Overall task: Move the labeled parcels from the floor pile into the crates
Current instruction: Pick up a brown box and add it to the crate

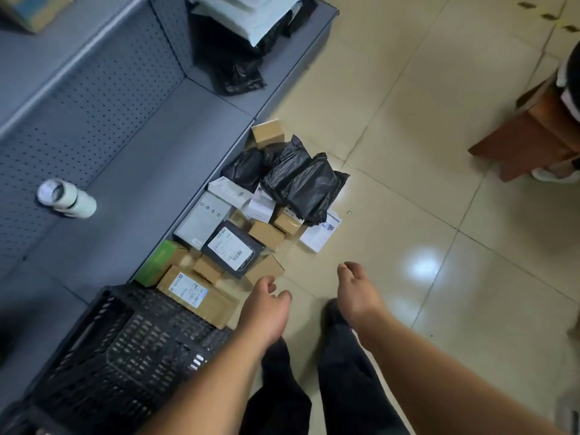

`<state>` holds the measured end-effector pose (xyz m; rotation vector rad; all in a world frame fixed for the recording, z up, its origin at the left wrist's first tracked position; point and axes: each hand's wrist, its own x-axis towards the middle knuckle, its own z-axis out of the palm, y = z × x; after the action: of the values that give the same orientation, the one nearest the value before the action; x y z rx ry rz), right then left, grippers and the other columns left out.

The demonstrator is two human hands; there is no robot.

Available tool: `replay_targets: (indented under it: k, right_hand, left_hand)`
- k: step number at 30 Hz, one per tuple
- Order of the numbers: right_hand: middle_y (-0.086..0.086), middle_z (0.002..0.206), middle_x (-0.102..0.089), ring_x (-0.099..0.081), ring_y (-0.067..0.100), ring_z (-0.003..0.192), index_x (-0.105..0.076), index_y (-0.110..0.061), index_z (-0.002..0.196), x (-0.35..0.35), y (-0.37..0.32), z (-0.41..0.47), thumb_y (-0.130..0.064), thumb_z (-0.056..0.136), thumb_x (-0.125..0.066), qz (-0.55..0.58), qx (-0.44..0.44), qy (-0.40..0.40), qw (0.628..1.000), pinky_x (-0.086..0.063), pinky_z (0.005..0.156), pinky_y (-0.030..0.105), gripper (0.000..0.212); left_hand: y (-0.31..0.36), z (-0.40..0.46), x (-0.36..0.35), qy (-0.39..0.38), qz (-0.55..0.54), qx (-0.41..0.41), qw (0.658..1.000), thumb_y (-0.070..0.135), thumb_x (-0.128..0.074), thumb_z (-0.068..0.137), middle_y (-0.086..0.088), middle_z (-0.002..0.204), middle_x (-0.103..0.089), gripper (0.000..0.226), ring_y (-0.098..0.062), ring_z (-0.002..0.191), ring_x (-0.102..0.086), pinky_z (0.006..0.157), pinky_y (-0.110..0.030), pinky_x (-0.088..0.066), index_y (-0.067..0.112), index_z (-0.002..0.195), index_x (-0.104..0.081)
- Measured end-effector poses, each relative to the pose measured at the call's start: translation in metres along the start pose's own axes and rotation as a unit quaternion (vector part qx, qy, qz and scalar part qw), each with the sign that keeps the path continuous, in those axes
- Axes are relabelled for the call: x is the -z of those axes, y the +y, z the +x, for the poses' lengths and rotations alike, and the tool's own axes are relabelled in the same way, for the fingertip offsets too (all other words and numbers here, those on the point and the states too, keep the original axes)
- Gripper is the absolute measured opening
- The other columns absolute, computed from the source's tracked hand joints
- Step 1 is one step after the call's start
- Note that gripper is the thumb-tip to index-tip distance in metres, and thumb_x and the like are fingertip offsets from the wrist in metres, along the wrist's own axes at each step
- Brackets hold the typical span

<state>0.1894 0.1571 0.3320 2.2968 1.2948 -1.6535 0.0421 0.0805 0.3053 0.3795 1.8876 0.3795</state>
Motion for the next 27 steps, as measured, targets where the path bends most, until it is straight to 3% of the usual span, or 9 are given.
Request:
replay_targets:
  k: [3,8,12,17,19,23,27]
  right_hand:
    - [0.007,0.146,-0.051,-0.047,0.023,0.115,-0.039,-0.024,0.15,-0.011,-0.019,0.024,-0.035,0.106,-0.031,-0.023,0.007,-0.031,0.999,-0.03,0.092,0.028,0.046]
    - [0.005,0.145,-0.052,-0.047,0.024,0.117,-0.04,-0.026,0.15,-0.033,-0.052,0.055,-0.043,0.106,-0.029,-0.105,0.029,-0.093,0.99,-0.031,0.093,0.032,0.048]
    - [0.005,0.151,-0.047,-0.048,0.029,0.132,-0.042,-0.021,0.149,-0.05,-0.074,0.072,-0.038,0.108,-0.028,-0.191,0.087,-0.154,0.965,-0.037,0.106,0.036,0.047]
    - [-0.002,0.159,-0.037,-0.043,0.027,0.137,-0.04,-0.024,0.15,-0.079,-0.09,0.09,-0.03,0.109,-0.023,-0.276,0.1,-0.2,0.935,-0.032,0.115,0.042,0.045]
    - [0.003,0.154,-0.043,-0.047,0.029,0.134,-0.043,-0.019,0.147,-0.096,-0.089,0.095,-0.026,0.109,-0.026,-0.302,0.114,-0.211,0.923,-0.038,0.111,0.042,0.043]
    - [0.012,0.133,-0.06,-0.056,0.031,0.122,-0.052,-0.016,0.138,-0.141,-0.083,0.102,-0.037,0.108,-0.034,-0.279,0.107,-0.226,0.927,-0.046,0.101,0.04,0.041]
    - [0.011,0.139,-0.057,-0.053,0.031,0.128,-0.051,-0.015,0.141,-0.194,-0.074,0.114,-0.037,0.109,-0.031,-0.309,0.107,-0.259,0.909,-0.044,0.106,0.042,0.044]
  left_hand:
    - [0.005,0.015,0.009,0.016,-0.047,0.04,0.998,0.03,-0.056,0.096,0.006,0.148,-0.053,0.054,-0.015,0.111,-0.053,0.089,-0.028,-0.037,0.025,0.149,-0.043]
    - [0.005,0.042,0.028,0.065,-0.118,0.089,0.987,0.025,-0.056,0.099,0.003,0.146,-0.054,0.047,-0.02,0.117,-0.055,0.09,-0.03,-0.039,0.021,0.145,-0.048]
    - [-0.005,0.053,0.034,0.103,-0.181,0.124,0.97,0.022,-0.054,0.099,0.004,0.138,-0.058,0.044,-0.016,0.107,-0.054,0.086,-0.028,-0.037,0.023,0.143,-0.049]
    - [-0.025,0.057,0.024,0.123,-0.246,0.164,0.947,0.03,-0.052,0.1,0.006,0.149,-0.052,0.051,-0.013,0.12,-0.051,0.095,-0.029,-0.036,0.026,0.151,-0.043]
    - [-0.039,0.064,0.021,0.129,-0.256,0.18,0.941,0.03,-0.053,0.1,0.005,0.149,-0.053,0.053,-0.014,0.122,-0.052,0.096,-0.026,-0.035,0.023,0.151,-0.042]
    - [-0.072,0.085,0.024,0.138,-0.281,0.211,0.926,0.028,-0.058,0.097,0.002,0.146,-0.057,0.053,-0.018,0.124,-0.057,0.1,-0.027,-0.04,0.02,0.148,-0.047]
    - [-0.113,0.116,0.038,0.151,-0.295,0.233,0.914,0.027,-0.057,0.098,0.0,0.148,-0.054,0.054,-0.018,0.123,-0.056,0.084,-0.021,-0.042,0.018,0.15,-0.044]
